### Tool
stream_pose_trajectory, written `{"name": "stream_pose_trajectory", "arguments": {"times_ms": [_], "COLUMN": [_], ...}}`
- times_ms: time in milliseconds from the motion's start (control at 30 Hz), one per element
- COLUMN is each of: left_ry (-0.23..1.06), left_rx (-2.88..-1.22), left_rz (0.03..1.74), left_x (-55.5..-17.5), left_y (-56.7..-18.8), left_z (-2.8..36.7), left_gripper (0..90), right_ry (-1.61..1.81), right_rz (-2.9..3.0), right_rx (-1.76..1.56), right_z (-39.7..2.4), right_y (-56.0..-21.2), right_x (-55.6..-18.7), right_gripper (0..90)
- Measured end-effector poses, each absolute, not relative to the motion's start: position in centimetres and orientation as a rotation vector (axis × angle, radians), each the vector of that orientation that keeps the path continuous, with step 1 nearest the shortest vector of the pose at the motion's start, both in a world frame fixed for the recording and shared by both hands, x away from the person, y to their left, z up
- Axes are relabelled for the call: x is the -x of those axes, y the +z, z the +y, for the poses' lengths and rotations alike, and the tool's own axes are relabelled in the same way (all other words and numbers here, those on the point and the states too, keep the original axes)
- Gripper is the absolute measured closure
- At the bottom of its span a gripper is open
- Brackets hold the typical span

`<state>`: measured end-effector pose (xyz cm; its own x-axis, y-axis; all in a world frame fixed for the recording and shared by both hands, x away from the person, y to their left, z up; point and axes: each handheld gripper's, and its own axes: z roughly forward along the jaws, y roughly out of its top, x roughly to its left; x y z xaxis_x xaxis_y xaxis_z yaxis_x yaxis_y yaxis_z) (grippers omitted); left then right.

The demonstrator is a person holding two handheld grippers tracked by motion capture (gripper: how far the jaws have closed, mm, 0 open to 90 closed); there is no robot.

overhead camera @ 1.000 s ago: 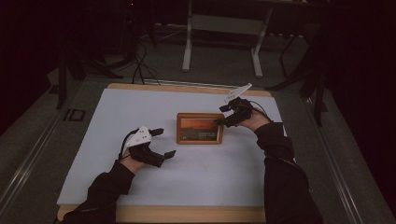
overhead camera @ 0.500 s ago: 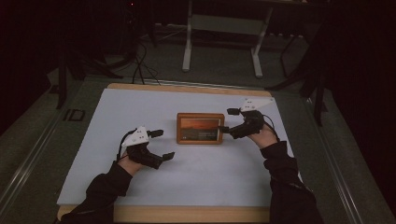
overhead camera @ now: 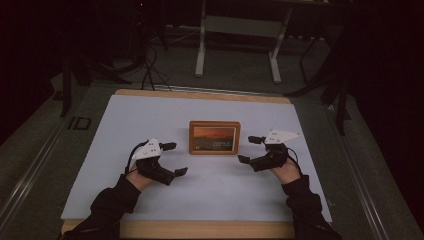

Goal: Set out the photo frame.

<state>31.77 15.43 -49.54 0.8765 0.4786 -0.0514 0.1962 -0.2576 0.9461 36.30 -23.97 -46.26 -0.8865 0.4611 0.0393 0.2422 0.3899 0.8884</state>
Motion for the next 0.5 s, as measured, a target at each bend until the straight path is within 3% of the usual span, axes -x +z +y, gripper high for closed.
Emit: {"name": "stream_pose_trajectory", "arguments": {"times_ms": [500], "left_ry": [0.266], "left_rx": [-1.878], "left_rz": [0.481], "left_x": [-30.0], "left_y": [-50.3], "left_z": [15.8], "left_gripper": [2.4], "right_ry": [1.522], "right_rz": [2.421], "right_rx": [-0.676], "right_z": [-24.8], "right_y": [-48.8], "right_x": [-32.1], "right_gripper": [14.2]}}
